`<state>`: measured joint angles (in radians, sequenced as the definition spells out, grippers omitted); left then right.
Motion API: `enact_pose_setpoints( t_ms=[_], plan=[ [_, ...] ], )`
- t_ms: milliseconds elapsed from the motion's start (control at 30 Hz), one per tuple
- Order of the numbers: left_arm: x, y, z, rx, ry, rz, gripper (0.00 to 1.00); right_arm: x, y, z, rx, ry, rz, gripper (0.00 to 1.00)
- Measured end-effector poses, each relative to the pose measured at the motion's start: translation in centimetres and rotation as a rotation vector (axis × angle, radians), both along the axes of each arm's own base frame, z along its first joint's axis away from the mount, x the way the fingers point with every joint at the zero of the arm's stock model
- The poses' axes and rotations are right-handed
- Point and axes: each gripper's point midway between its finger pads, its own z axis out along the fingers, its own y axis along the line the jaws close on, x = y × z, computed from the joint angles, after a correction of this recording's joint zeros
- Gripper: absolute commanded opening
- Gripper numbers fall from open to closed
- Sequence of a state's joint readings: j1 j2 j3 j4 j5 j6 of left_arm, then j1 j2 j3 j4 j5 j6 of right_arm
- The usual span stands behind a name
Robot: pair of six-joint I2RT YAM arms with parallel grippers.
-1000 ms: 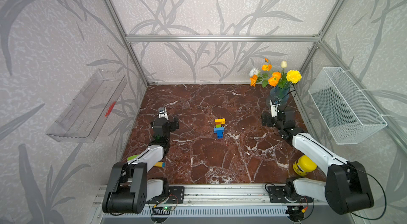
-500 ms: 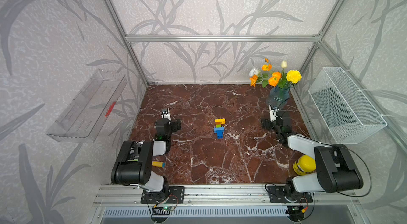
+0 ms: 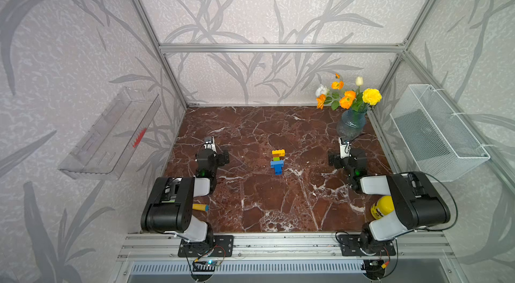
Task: Assemble the letter f with lego
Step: Reset both arms
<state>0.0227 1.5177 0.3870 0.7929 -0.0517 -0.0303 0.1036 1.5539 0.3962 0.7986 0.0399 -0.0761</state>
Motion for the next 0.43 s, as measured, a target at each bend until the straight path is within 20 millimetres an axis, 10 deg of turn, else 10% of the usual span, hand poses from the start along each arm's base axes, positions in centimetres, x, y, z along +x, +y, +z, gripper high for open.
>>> enact_pose_setpoints(
  t_ms=[433],
  plan=[
    [0.0, 0.0, 0.0, 0.0, 0.0, 0.0, 0.99, -0.01, 0.15, 0.02, 0.003, 0.0, 0.008, 0.99]
  ],
)
